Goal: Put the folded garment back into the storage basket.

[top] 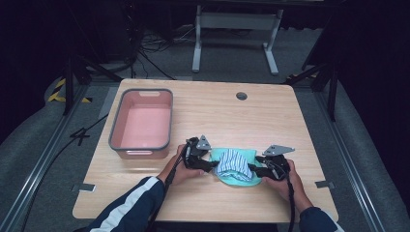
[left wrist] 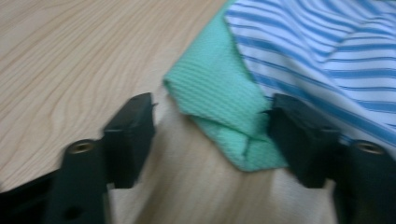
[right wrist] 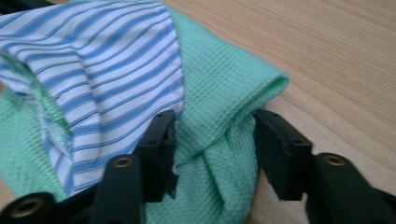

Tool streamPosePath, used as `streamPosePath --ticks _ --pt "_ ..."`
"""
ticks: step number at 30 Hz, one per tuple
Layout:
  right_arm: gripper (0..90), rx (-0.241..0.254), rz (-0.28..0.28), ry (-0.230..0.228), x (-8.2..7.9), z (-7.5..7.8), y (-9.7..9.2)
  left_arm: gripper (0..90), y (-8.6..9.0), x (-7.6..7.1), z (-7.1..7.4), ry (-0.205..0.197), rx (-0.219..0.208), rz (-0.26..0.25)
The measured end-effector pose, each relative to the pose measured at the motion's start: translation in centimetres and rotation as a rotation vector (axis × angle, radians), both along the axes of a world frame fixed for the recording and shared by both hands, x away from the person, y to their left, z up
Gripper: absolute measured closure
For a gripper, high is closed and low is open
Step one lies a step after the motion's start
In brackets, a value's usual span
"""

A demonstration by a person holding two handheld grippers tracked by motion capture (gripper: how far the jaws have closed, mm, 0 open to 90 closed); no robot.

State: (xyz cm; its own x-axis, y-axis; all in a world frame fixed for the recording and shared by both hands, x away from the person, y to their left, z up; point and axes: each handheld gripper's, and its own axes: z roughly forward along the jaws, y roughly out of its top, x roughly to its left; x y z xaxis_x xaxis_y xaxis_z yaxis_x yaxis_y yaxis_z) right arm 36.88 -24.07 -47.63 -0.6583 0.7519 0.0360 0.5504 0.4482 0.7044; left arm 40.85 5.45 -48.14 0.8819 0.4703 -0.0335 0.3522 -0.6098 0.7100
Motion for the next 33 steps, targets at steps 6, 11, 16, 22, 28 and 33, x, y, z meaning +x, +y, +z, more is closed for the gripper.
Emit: streamPosePath --ticks 6,11,16,22,28,33 --pt "72.5 -0.005 0.022 0.025 -0.2 0.3 0.5 64.8 0.2 -0.2 0.0 0.032 -0.034 -0.047" --pt "79.5 0.003 0.040 0.035 -0.2 0.3 0.4 76.0 0.1 -0.4 0.0 0.029 -0.041 -0.076" --pt "81.0 0.016 0.043 0.035 -0.4 0.2 0.3 78.2 0.1 -0.4 0.0 0.032 -0.045 -0.084" --pt "81.7 0.018 0.053 0.039 -0.4 0.3 0.1 80.5 0.2 -0.4 0.0 0.050 -0.050 -0.097" --pt "82.2 0.014 0.054 0.040 -0.6 0.4 0.2 81.4 0.2 -0.4 0.0 0.065 -0.056 -0.102" --pt "82.6 0.015 0.057 0.034 -0.8 0.7 0.2 81.9 -0.5 -1.1 1.0 0.055 0.022 -0.132"
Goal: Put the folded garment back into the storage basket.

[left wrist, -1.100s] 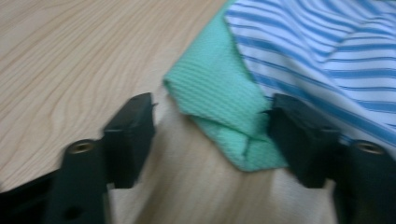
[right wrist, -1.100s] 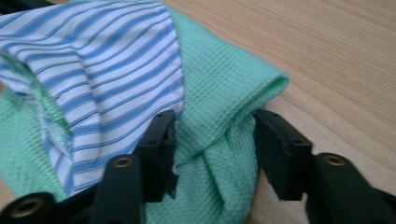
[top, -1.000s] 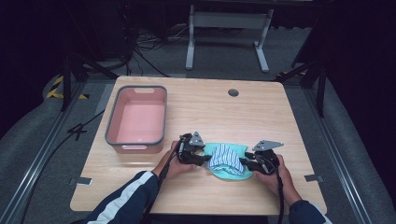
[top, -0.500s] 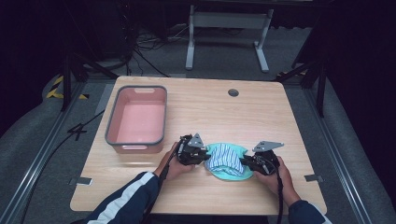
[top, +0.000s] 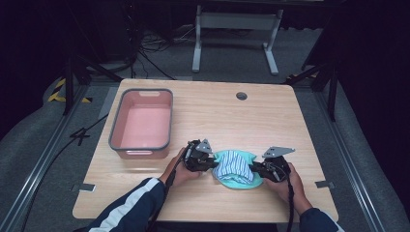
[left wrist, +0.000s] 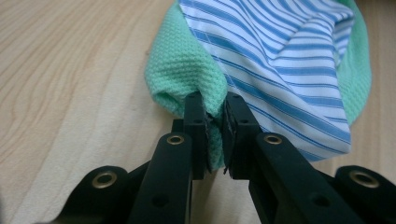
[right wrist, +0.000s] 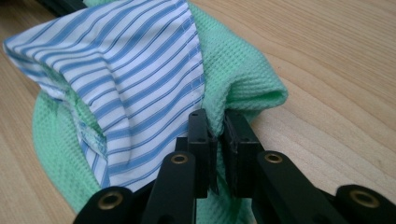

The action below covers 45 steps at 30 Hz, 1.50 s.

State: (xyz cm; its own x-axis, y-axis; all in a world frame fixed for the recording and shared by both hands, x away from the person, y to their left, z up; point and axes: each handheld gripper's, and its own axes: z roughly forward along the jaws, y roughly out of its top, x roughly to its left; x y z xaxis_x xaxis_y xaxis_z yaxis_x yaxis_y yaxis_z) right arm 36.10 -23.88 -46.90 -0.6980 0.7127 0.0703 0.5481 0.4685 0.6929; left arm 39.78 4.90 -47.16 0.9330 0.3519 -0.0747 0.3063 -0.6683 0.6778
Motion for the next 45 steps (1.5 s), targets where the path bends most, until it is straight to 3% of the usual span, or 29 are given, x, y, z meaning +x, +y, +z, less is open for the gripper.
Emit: streamPosePath --ticks 21,27,41,45 --pt "83.1 0.043 -0.019 -0.020 -1.3 2.4 0.1 82.3 0.4 -0.3 1.9 -0.012 0.007 -0.003" --pt "83.1 0.050 -0.022 -0.046 -1.5 2.6 0.2 82.3 0.6 -0.3 2.3 -0.018 0.005 0.000" --pt "83.1 0.064 -0.024 -0.064 -1.2 3.5 1.0 82.3 1.2 -0.1 3.4 -0.036 0.009 0.011" --pt "83.1 0.056 -0.015 -0.076 -0.9 4.0 1.3 82.3 1.6 0.0 4.5 -0.055 -0.007 0.025"
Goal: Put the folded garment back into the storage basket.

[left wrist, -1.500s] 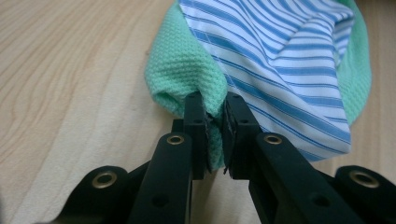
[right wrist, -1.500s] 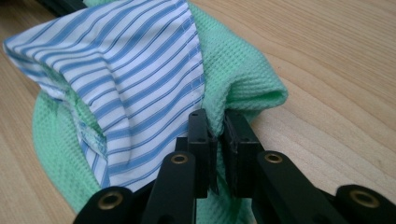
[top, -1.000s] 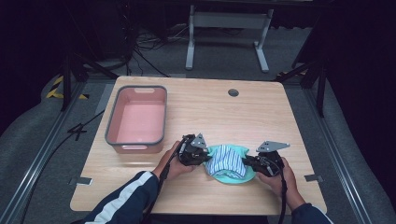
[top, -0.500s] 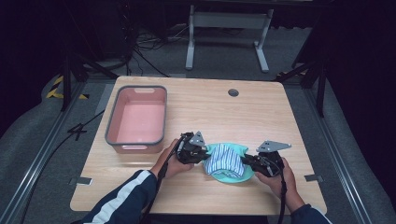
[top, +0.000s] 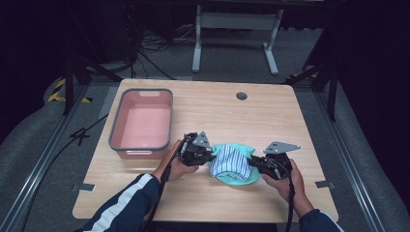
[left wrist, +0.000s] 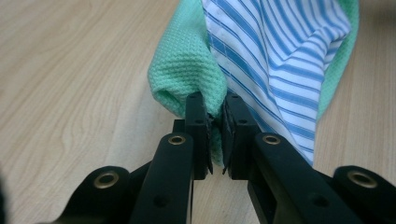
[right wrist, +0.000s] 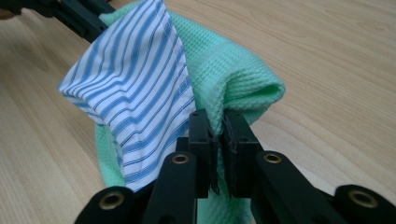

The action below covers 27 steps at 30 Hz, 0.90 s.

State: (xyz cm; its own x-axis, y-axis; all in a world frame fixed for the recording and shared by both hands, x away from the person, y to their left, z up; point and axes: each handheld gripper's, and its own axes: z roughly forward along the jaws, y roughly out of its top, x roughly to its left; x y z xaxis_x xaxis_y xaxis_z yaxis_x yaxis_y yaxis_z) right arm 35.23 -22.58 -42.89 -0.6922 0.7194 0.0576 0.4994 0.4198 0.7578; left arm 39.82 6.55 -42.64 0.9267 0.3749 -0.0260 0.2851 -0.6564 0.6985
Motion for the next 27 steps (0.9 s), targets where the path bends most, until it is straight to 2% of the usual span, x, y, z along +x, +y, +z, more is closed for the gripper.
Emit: streamPosePath --ticks 4,11,12,14,17,18,19,23,27 --pt "83.1 -0.006 0.016 0.007 0.4 0.3 0.6 82.4 0.2 -0.1 0.6 -0.014 0.023 0.000" --pt "83.1 -0.019 0.035 -0.011 1.0 1.7 1.8 82.4 1.2 0.2 1.8 -0.028 0.025 0.017" --pt "83.1 -0.019 0.035 -0.011 1.0 1.7 1.8 82.4 1.4 0.3 2.1 -0.033 0.036 0.017" --pt "83.1 -0.021 0.047 -0.022 1.4 2.6 2.6 82.4 2.1 0.6 2.9 -0.040 0.024 0.023" --pt "83.1 -0.011 0.051 -0.031 1.7 3.6 3.1 82.3 2.5 0.8 3.4 -0.045 0.027 0.035" --pt "83.1 -0.011 0.051 -0.031 1.7 3.6 3.1 82.3 2.9 0.8 3.8 -0.047 0.029 0.039" --pt "83.1 -0.016 0.062 -0.044 2.0 4.4 3.7 82.4 3.3 0.9 4.3 -0.054 0.025 0.046" --pt "83.2 -0.020 0.076 -0.056 2.6 5.7 4.8 82.3 4.4 1.0 5.5 -0.073 0.026 0.067" --pt "83.1 -0.017 0.086 -0.068 3.2 6.5 5.8 82.4 5.5 1.1 6.3 -0.089 0.029 0.086"
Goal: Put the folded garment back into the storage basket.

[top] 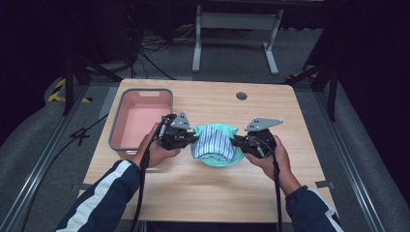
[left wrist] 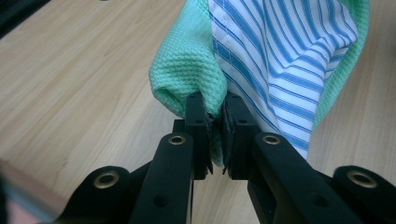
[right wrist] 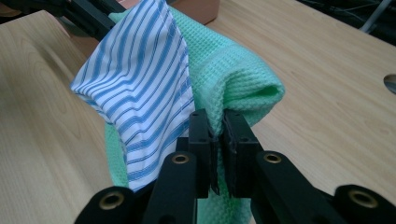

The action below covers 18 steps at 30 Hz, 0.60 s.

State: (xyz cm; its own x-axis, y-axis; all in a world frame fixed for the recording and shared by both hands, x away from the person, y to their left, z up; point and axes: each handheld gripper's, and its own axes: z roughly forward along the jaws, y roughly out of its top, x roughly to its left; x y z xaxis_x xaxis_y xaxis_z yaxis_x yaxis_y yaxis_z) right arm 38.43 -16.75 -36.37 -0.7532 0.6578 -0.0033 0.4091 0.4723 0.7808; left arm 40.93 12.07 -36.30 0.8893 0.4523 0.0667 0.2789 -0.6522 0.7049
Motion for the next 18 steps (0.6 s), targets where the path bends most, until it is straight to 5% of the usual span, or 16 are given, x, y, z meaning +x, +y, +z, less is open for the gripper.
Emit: streamPosePath --ticks 18 --pt "83.1 0.032 0.069 -0.028 2.4 2.4 5.1 82.4 5.4 0.1 2.4 -0.051 -0.015 0.117"
